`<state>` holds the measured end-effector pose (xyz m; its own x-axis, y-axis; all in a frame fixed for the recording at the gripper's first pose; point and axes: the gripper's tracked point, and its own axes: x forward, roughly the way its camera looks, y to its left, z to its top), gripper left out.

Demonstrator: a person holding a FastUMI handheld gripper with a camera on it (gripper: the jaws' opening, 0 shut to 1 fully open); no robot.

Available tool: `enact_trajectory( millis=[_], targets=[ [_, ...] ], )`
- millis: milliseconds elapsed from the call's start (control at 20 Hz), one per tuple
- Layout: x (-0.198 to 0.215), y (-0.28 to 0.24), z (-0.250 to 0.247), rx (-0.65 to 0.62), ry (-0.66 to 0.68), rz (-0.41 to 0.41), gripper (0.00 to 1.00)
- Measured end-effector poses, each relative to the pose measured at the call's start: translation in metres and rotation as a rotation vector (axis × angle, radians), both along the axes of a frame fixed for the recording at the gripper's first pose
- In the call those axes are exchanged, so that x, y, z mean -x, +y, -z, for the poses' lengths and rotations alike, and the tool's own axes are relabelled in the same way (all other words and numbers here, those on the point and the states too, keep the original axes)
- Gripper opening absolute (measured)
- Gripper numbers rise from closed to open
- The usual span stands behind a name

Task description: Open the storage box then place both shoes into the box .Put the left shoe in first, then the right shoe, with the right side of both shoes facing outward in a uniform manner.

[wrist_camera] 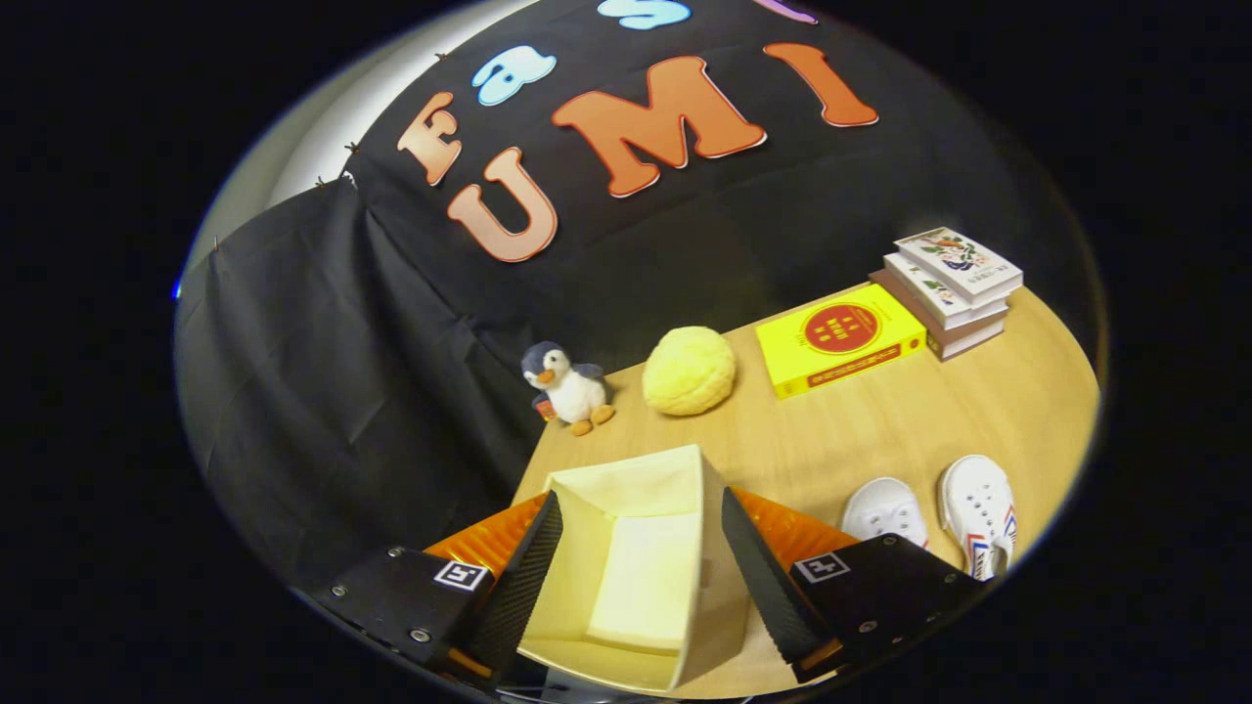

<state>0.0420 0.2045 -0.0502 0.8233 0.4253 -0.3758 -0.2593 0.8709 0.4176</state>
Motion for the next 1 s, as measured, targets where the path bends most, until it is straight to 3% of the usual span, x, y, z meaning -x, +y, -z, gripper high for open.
enact_trajectory(
  millis=[300, 550, 750, 1000],
  targets=[
    [0.002, -0.083, 0.045, 0.115, 0.053, 0.122, 0.98],
    [0.003, -0.134, 0.089, 0.231, 0.1, 0.163, 0.98],
    [0.002, -0.157, 0.121, 0.312, 0.138, 0.173, 0.98],
    [0.008, -0.164, 0.159, 0.377, 0.202, 0.127, 0.94]
  ],
)
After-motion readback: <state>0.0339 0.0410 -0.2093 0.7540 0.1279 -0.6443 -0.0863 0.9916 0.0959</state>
